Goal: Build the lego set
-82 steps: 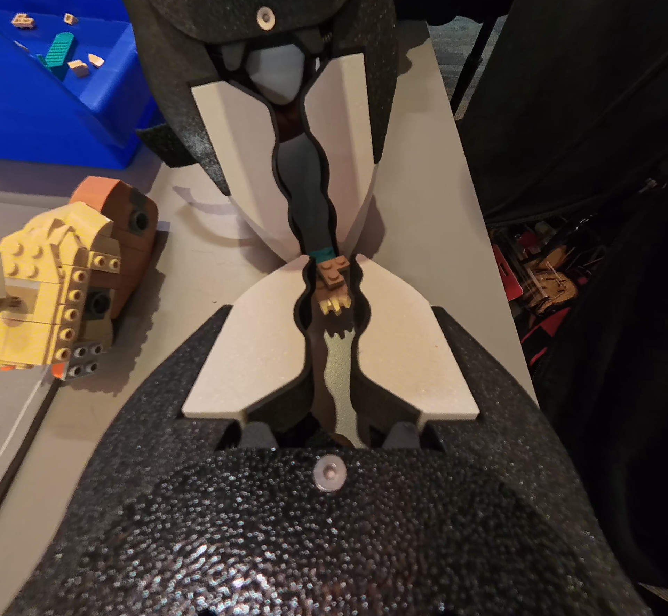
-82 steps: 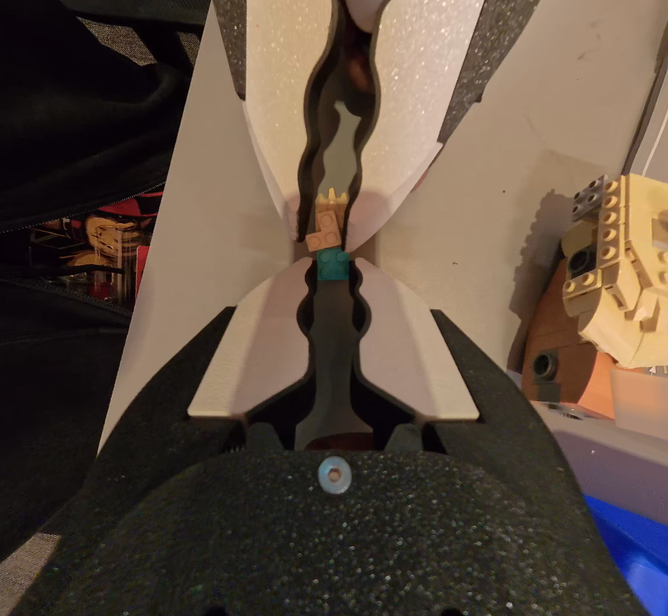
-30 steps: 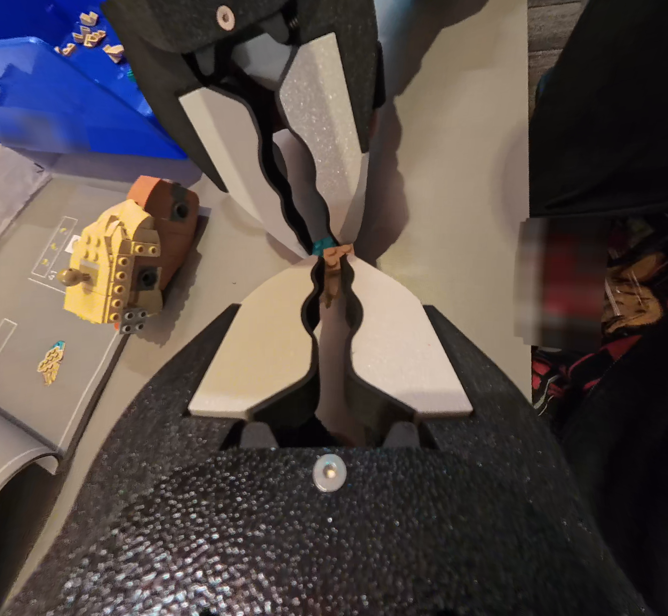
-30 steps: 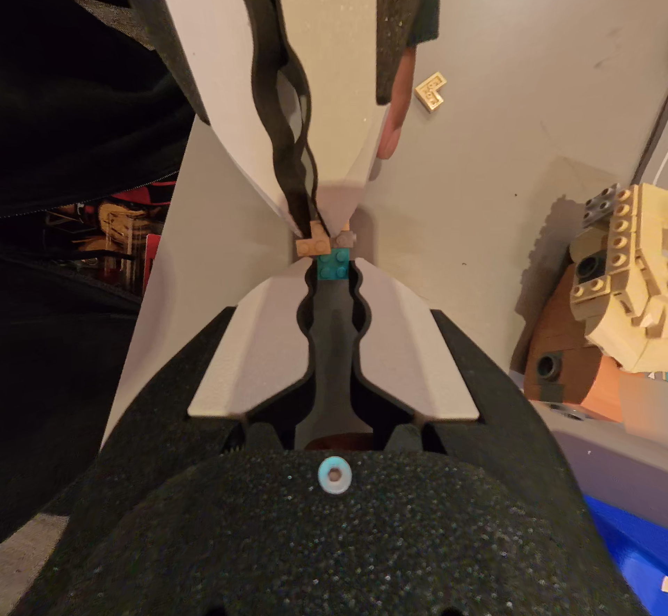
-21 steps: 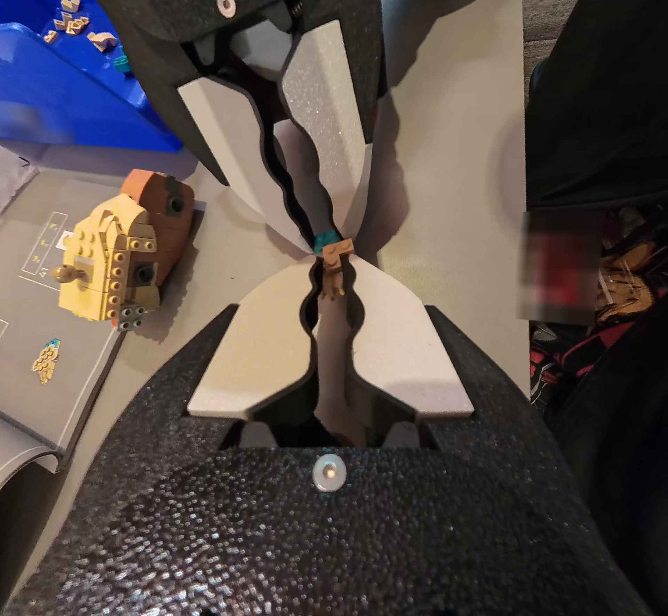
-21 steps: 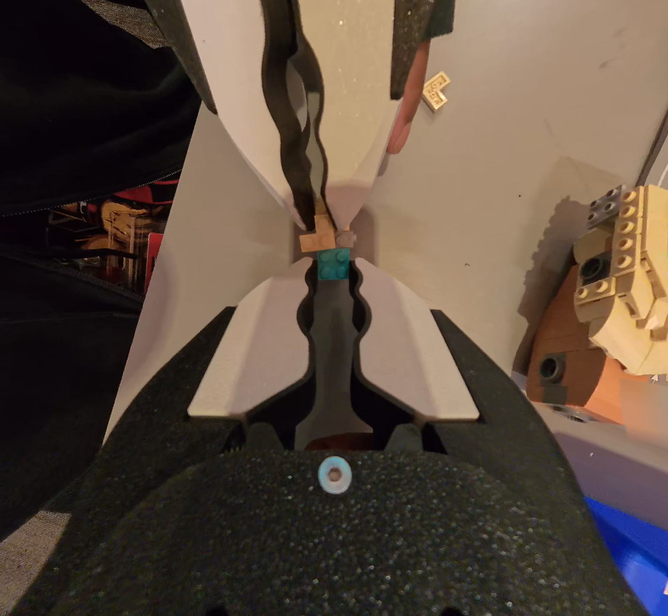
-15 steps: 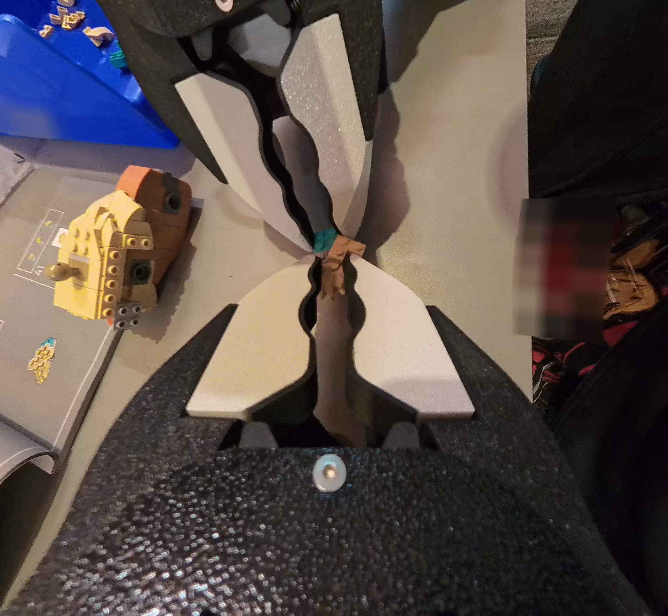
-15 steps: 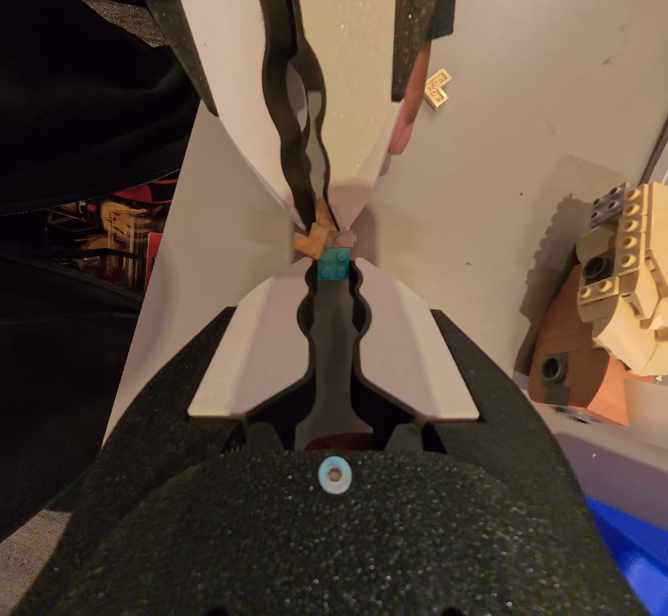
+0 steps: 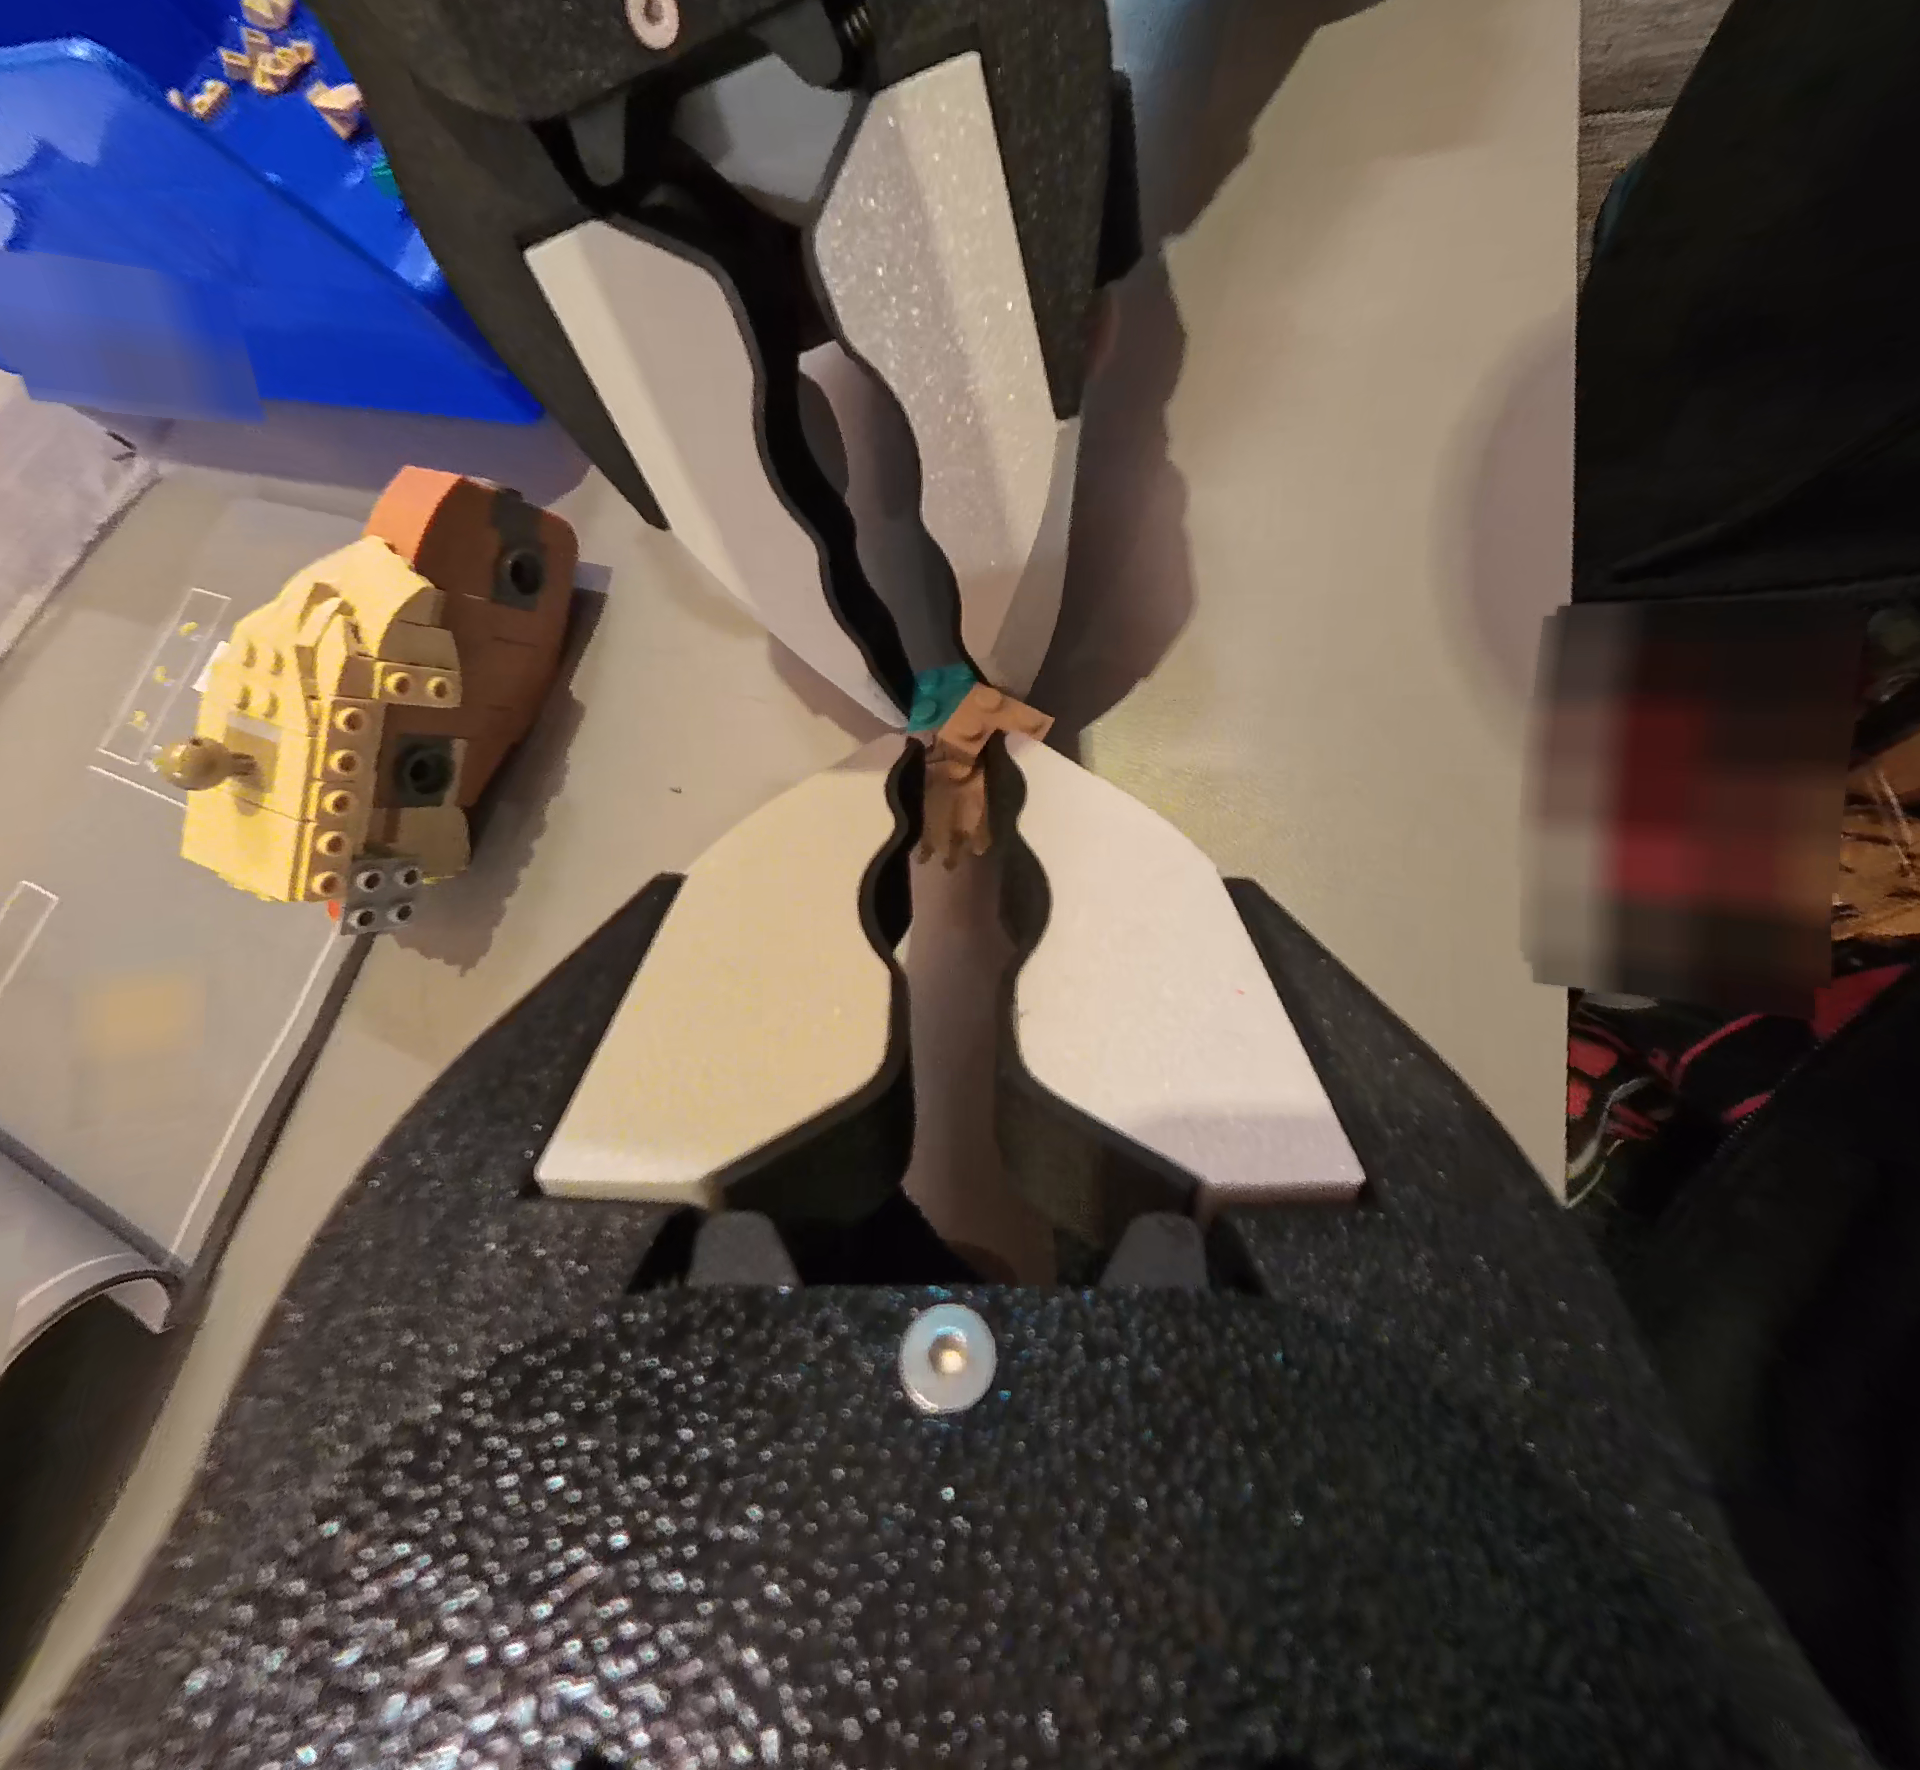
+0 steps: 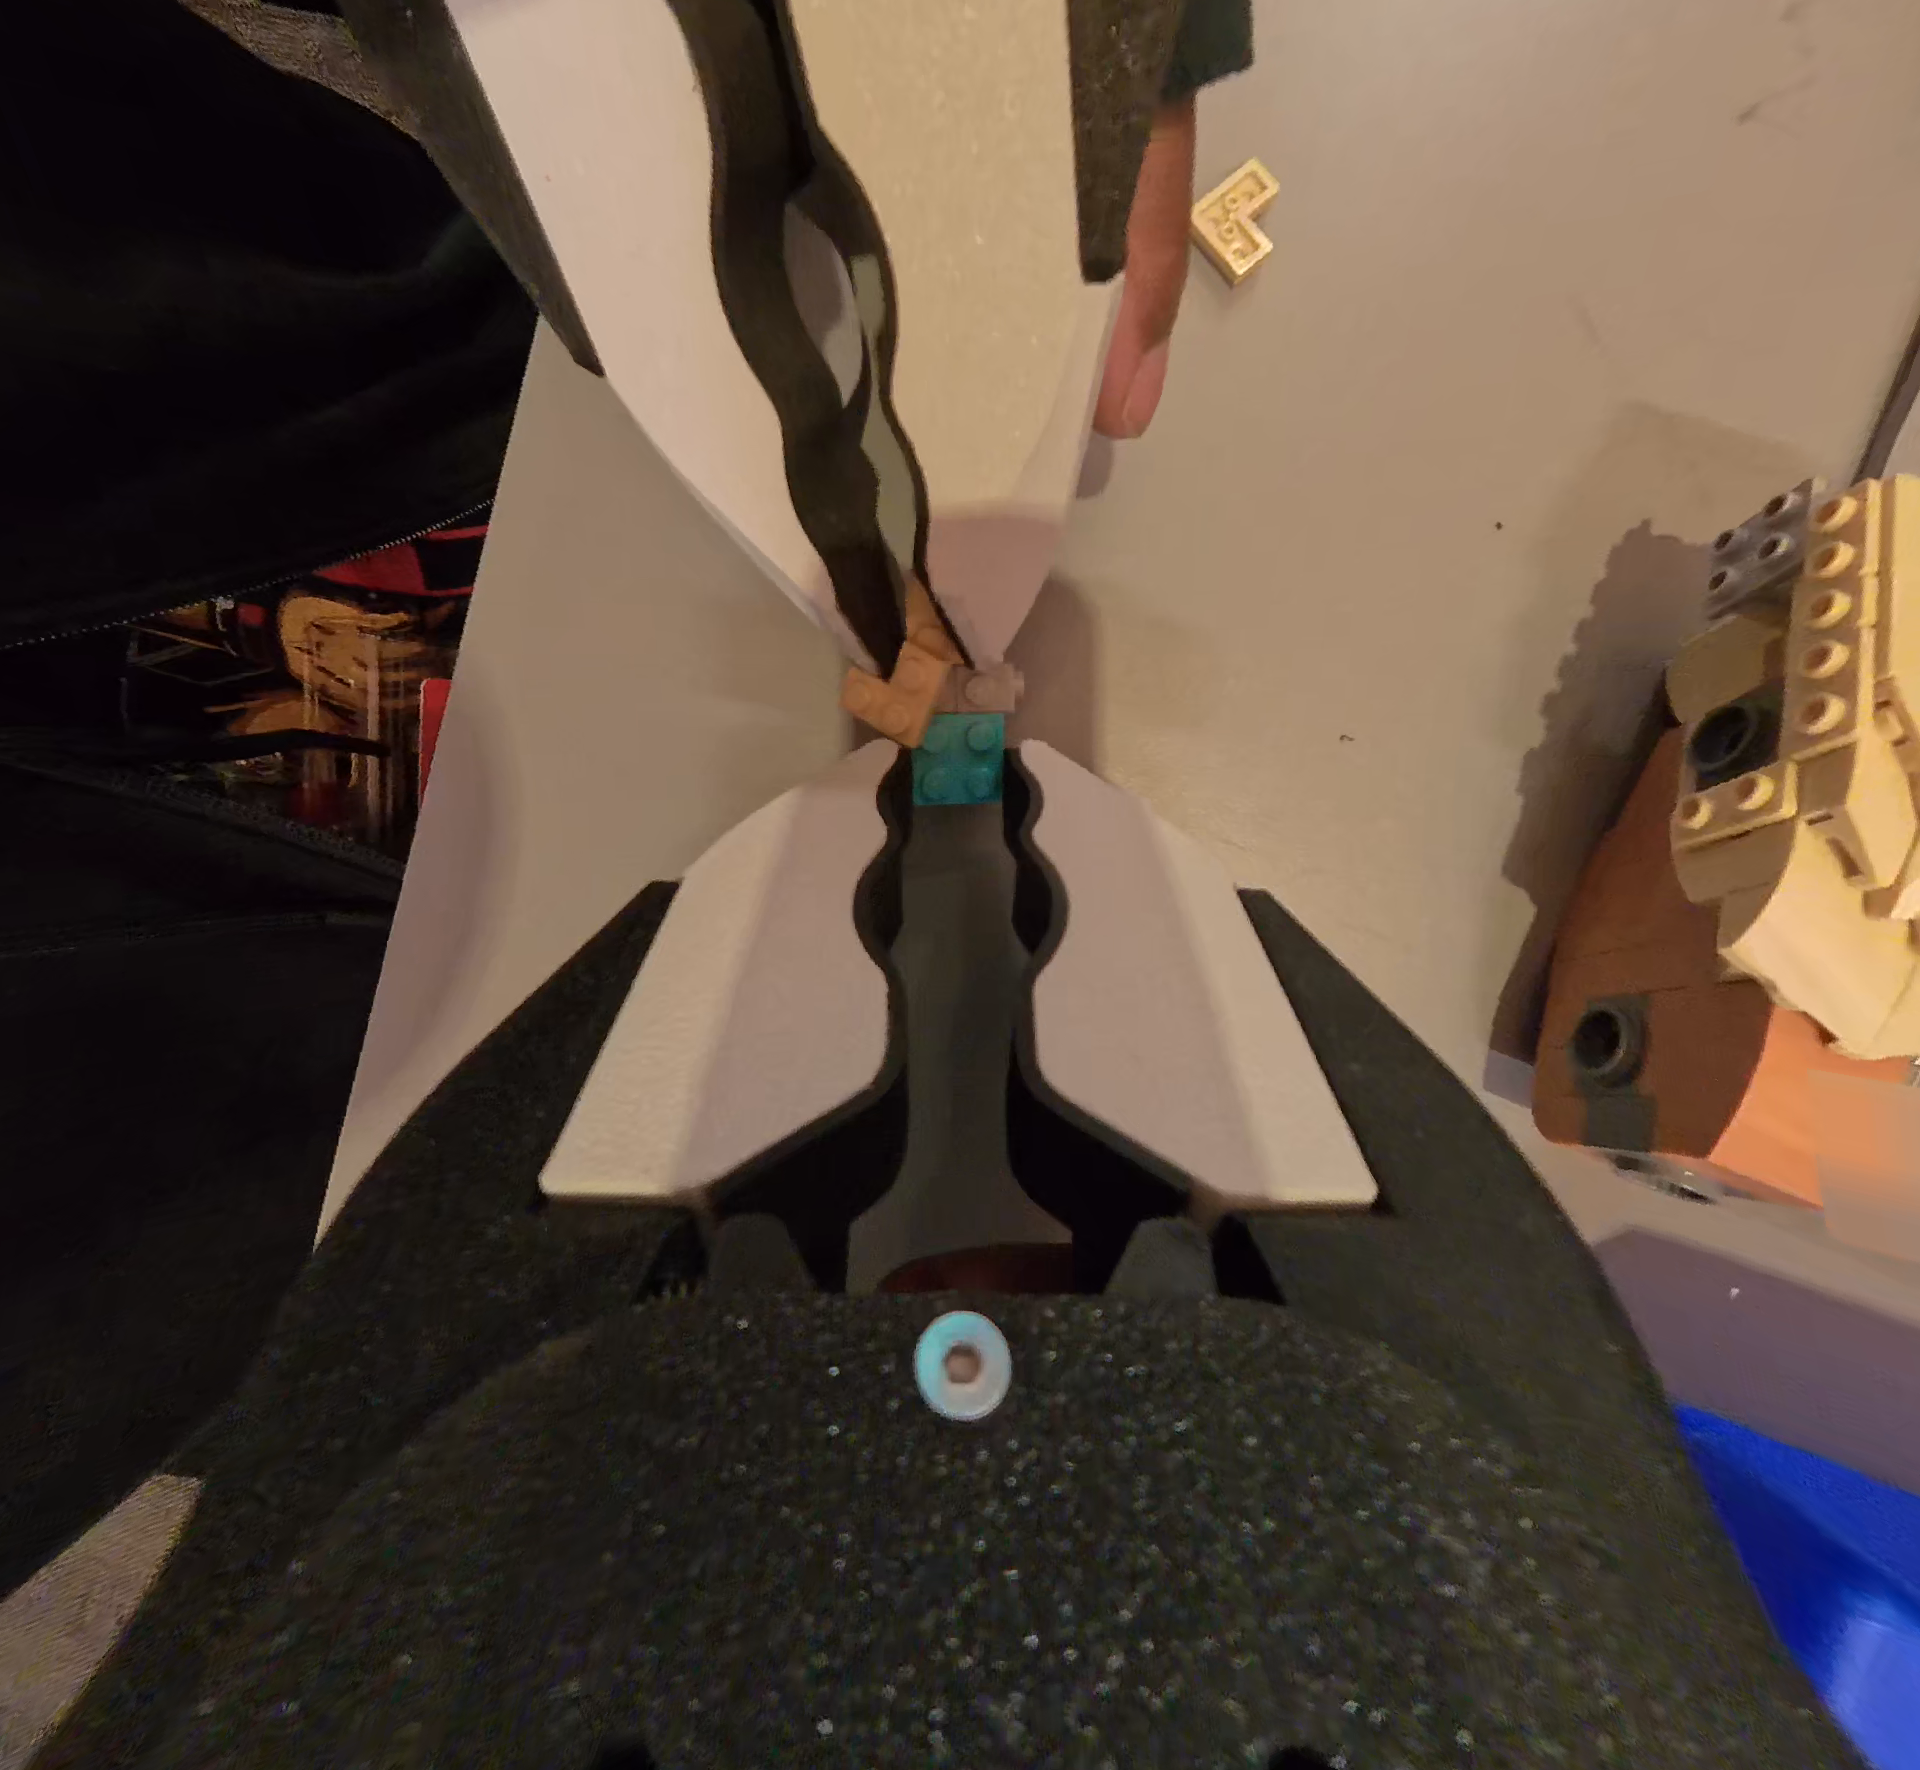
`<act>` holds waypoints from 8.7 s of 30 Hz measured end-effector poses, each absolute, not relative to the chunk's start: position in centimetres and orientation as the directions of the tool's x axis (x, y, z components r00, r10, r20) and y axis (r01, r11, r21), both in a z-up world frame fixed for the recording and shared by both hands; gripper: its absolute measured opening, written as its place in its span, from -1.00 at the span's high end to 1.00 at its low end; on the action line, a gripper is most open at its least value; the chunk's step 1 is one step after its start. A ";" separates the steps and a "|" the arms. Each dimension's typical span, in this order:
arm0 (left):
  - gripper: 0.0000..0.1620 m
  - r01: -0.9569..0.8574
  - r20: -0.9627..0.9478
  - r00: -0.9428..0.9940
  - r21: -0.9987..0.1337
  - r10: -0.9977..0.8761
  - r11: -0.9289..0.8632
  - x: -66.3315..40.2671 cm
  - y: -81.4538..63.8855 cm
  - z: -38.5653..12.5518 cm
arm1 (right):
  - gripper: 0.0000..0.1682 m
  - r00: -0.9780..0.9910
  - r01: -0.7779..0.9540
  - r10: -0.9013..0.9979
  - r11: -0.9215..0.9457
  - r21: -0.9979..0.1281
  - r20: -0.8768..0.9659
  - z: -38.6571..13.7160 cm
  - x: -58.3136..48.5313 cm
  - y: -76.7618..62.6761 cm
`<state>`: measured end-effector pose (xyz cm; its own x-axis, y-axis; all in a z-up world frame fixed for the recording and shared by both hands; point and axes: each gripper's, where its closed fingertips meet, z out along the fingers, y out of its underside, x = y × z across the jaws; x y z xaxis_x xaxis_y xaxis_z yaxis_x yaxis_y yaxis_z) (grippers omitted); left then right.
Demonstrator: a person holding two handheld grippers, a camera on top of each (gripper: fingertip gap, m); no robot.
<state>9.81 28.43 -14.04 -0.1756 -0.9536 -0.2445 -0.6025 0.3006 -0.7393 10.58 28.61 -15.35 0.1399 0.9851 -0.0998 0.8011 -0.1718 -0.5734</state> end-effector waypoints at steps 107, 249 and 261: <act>0.90 -0.749 -0.093 -0.010 -0.659 -0.996 0.069 9.4 29.9 -15.3 | 0.81 0.156 0.828 0.988 -0.121 -0.548 0.017 -16.2 10.5 29.5; 0.85 -0.713 0.882 -0.039 -0.354 -0.470 -0.606 8.9 26.5 -13.5 | 0.80 -0.158 0.768 0.964 0.256 -0.587 0.215 -13.4 10.0 27.2; 0.85 -0.397 0.740 -0.080 -0.638 -0.668 -0.660 9.1 31.1 -10.2 | 0.60 0.326 0.515 0.942 -0.244 -0.821 -0.076 -10.0 11.2 32.1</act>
